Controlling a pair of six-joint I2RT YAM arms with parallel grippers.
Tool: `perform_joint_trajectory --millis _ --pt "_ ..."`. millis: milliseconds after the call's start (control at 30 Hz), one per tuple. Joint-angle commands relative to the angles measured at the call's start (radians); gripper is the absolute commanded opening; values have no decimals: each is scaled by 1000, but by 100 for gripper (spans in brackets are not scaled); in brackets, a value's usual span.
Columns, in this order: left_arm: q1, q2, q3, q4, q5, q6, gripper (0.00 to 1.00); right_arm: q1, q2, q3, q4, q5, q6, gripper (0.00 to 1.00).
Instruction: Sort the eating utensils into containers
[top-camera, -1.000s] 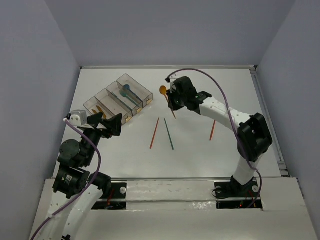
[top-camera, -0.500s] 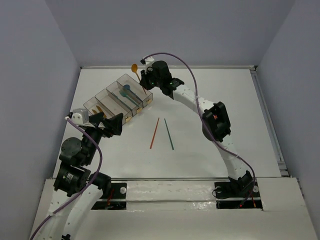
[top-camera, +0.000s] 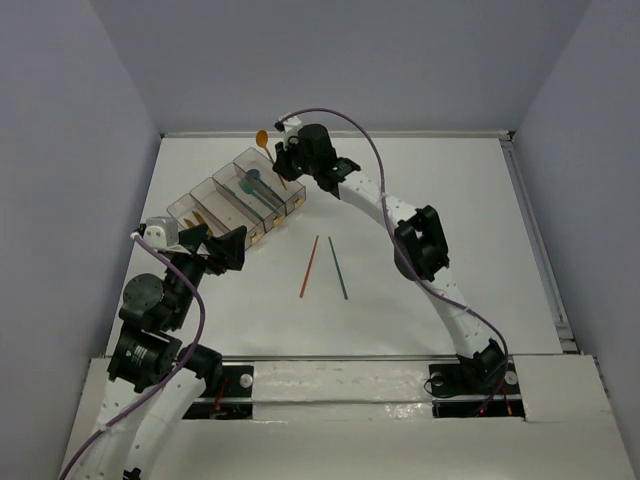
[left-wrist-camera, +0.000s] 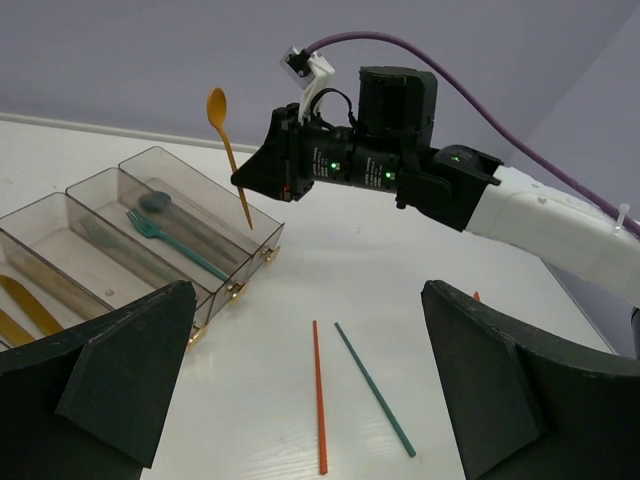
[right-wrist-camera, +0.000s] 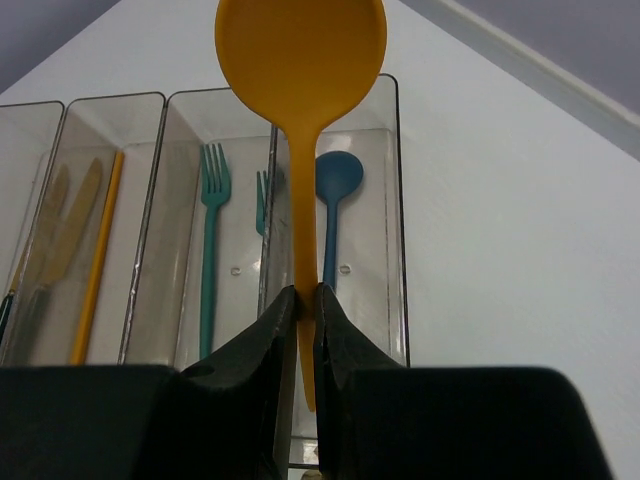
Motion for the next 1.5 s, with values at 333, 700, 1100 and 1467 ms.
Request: perform_joint_trajectory --millis 333,700,1100,1467 --pt "13 3 22 51 9 13 99 28 -11 -24 0 -16 -51 23" --pt "33 9 20 54 11 13 99 28 -159 -89 52 56 3 45" --pt "51 4 17 59 25 10 99 37 -713 -888 51 370 222 35" --pt "42 -36 14 59 26 8 99 -8 -1078 -1421 -205 743 521 35"
